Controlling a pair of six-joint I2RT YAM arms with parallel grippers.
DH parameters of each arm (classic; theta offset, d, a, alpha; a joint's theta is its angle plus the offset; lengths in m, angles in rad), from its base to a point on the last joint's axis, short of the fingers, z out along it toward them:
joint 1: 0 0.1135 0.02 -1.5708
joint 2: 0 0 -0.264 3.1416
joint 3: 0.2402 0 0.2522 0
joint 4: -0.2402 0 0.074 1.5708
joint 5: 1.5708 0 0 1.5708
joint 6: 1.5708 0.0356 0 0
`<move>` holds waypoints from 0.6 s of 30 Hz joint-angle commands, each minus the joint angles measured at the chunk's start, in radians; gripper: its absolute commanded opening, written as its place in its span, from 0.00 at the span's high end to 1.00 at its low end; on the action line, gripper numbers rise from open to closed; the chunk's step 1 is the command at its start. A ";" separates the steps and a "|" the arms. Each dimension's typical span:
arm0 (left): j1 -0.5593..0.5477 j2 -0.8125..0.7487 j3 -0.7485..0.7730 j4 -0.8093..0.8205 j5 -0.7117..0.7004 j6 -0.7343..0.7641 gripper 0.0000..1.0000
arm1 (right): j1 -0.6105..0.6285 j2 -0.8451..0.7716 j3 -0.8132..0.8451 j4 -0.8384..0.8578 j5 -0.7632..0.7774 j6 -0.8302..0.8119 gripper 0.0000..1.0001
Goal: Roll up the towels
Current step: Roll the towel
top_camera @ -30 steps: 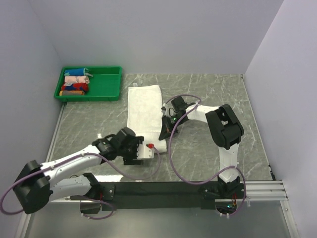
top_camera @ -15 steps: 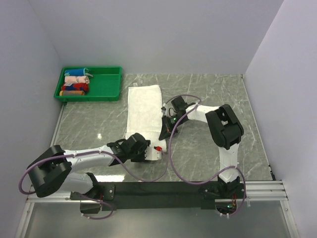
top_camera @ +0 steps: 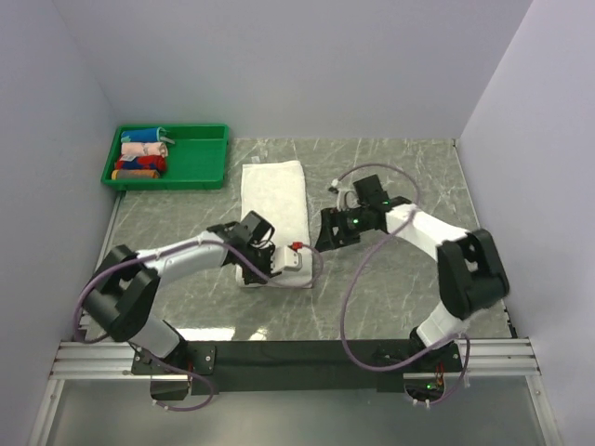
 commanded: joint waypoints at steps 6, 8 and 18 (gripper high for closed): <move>0.166 0.337 0.270 -0.431 0.316 0.014 0.99 | -0.031 -0.444 -0.095 -0.103 0.292 -0.501 0.19; 0.194 0.392 0.310 -0.480 0.327 0.025 0.99 | -0.029 -0.530 -0.099 -0.151 0.295 -0.549 0.19; 0.261 0.716 0.616 -0.650 0.355 0.016 0.95 | 0.315 -0.601 -0.201 -0.010 0.456 -0.618 0.20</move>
